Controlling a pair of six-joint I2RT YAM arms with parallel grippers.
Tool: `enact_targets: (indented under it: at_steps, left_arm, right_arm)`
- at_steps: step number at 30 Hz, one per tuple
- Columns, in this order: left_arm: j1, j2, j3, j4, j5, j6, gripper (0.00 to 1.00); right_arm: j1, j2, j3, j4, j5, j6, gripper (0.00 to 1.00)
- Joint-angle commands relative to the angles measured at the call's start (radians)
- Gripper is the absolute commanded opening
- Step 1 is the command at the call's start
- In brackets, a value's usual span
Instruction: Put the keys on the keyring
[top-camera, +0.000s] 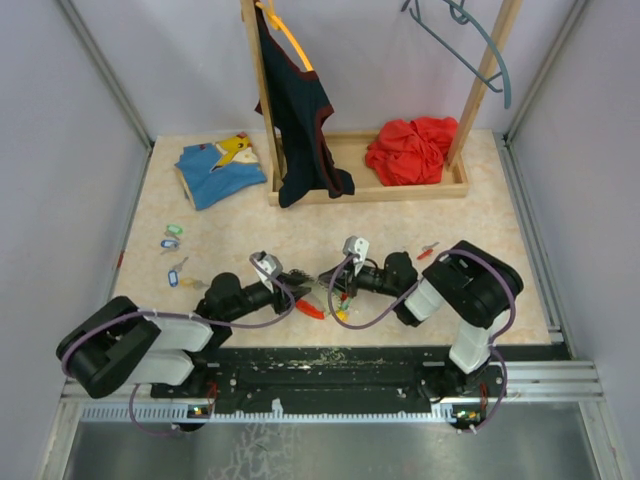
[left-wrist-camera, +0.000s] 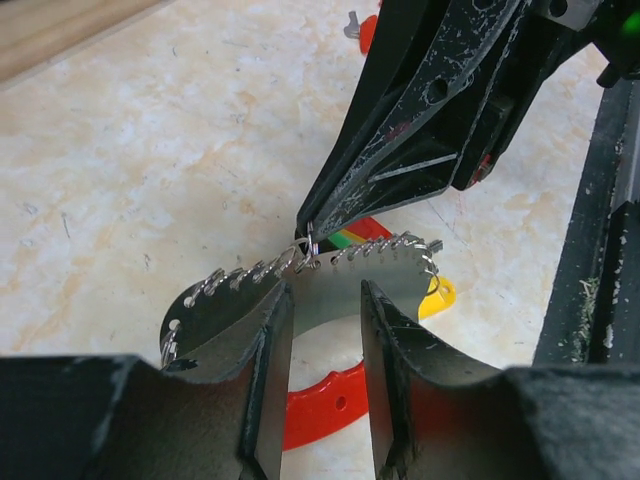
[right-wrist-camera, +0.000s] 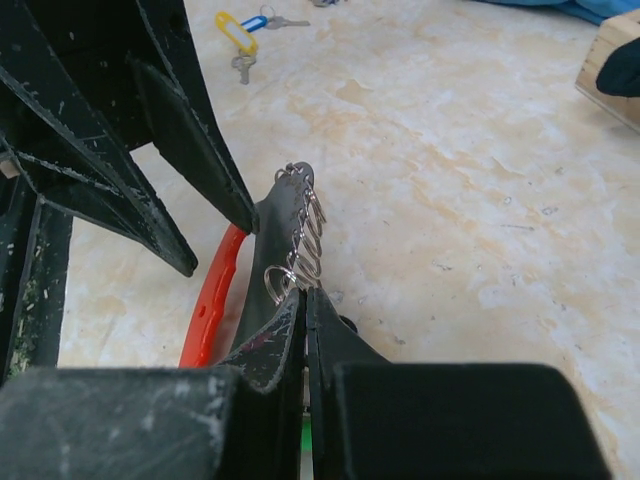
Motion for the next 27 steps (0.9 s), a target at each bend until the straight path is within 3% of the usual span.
enact_targets:
  at_steps: [1,10,22,27]
  left_arm:
    - [0.006,0.056,-0.014,0.187,0.037,0.104,0.39]
    - [0.006,0.213,-0.002,0.345,0.085,0.139,0.39]
    - [0.006,0.367,-0.031,0.639,0.070,0.197,0.42]
    - [0.006,0.409,-0.024,0.680,0.064,0.190,0.42]
  right_arm:
    - [0.023,-0.022,-0.031,0.197,0.110,0.034,0.00]
    - [0.042,0.024,-0.054,0.323,0.140,0.054,0.00]
    - [0.047,0.043,-0.056,0.344,0.141,0.052,0.00]
    - [0.047,0.044,-0.054,0.341,0.131,0.051,0.00]
